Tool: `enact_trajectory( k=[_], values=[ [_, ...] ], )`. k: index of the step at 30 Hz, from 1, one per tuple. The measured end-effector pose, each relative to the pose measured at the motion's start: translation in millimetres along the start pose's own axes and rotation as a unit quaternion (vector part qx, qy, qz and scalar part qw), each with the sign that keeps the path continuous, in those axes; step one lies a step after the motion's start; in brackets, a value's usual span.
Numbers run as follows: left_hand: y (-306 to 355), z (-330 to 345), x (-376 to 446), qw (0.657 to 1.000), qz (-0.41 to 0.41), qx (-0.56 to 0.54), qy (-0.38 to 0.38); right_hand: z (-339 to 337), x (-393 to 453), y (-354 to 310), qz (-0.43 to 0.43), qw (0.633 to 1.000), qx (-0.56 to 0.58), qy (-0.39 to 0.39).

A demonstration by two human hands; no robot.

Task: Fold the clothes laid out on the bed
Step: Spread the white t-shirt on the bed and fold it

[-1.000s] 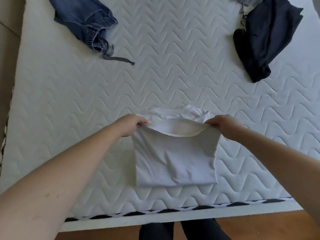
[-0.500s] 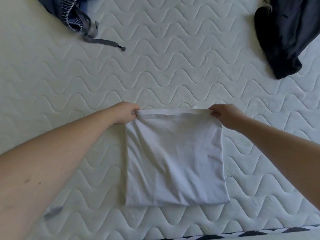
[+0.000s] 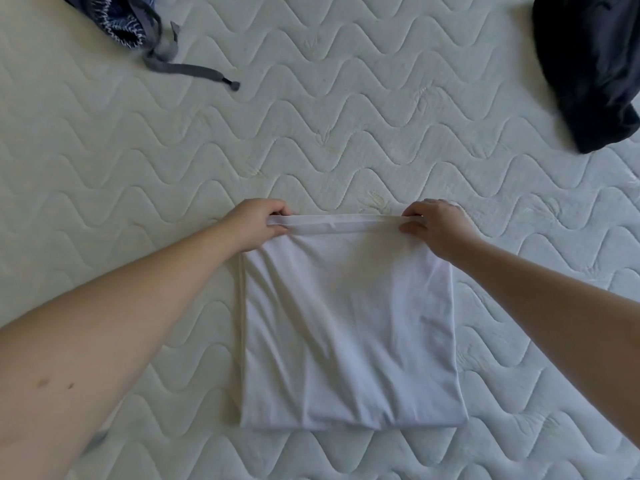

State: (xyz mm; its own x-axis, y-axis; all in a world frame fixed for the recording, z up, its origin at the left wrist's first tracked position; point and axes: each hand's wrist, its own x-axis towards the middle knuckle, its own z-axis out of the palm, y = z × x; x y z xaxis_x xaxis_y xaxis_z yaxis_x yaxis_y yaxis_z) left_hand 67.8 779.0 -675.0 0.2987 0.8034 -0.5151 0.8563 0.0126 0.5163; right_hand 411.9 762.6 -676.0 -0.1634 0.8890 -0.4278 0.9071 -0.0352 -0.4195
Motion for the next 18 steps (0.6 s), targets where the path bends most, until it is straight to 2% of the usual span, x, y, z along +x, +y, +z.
enact_trajectory(
  k=[5,8,11,14,18],
  values=[
    [1.0,16.7,9.8,0.998,-0.031,0.050,0.009,5.8,6.5,0.5,0.020,1.000,0.001,0.000],
    [5.6,13.1,15.1,0.998,-0.045,0.042,0.006,6.7,11.9,-0.6,0.042,0.999,0.016,0.000],
    [12.1,1.5,19.1,0.996,-0.074,0.037,-0.041,5.1,15.0,-1.3,0.042,0.997,-0.043,-0.044],
    [20.5,-3.6,23.8,0.982,-0.101,0.124,-0.104,6.8,17.8,-3.8,0.042,0.988,-0.111,-0.094],
    [28.1,-3.6,25.6,0.969,-0.103,0.179,-0.135,5.1,20.5,-10.8,0.046,0.986,-0.136,-0.089]
  ],
)
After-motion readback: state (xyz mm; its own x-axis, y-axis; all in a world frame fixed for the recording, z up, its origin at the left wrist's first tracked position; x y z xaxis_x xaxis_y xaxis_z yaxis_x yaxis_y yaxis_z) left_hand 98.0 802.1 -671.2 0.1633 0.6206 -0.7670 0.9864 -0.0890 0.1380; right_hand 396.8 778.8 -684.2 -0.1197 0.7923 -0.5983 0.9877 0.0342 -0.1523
